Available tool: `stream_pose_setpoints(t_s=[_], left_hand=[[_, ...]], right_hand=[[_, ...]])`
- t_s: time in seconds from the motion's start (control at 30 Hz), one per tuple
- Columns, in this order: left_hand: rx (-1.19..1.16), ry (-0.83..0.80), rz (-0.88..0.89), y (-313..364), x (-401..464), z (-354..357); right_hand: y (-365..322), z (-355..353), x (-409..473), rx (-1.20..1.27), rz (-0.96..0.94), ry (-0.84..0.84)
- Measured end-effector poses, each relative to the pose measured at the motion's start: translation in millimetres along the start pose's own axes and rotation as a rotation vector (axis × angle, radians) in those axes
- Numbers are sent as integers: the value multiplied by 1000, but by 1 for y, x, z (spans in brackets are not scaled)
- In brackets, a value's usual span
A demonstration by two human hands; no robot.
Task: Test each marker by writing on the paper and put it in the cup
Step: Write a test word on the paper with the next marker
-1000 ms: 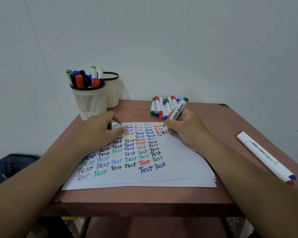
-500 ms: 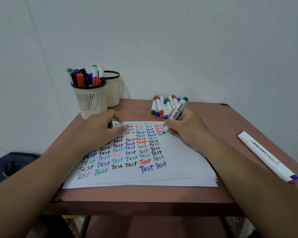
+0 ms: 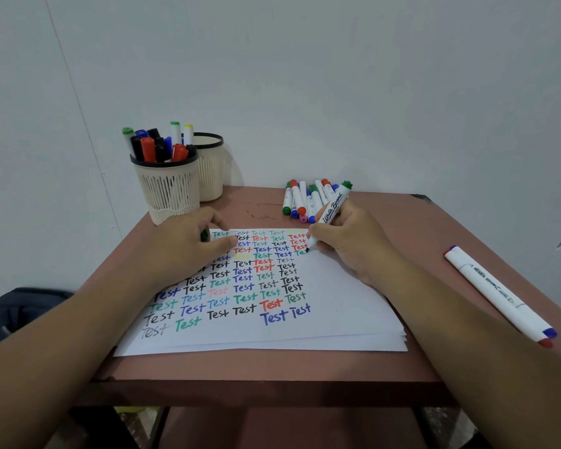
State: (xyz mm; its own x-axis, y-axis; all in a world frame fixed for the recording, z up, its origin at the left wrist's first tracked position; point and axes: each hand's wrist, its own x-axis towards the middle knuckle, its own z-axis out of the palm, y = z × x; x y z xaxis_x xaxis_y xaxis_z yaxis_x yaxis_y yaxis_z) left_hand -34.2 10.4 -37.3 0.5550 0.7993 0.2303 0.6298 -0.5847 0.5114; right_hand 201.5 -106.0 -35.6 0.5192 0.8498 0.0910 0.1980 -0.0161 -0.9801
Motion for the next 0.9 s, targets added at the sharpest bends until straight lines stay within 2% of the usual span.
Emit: stream_pose_setpoints(t_s=[0.23,0.9], left_hand=[[5,-11,-3,2,-1,-1],[42,-10,-6,6,-3,-3]], right_hand=[[0,-2,2,-31,-10,49],[0,-2,2,-3,16,30]])
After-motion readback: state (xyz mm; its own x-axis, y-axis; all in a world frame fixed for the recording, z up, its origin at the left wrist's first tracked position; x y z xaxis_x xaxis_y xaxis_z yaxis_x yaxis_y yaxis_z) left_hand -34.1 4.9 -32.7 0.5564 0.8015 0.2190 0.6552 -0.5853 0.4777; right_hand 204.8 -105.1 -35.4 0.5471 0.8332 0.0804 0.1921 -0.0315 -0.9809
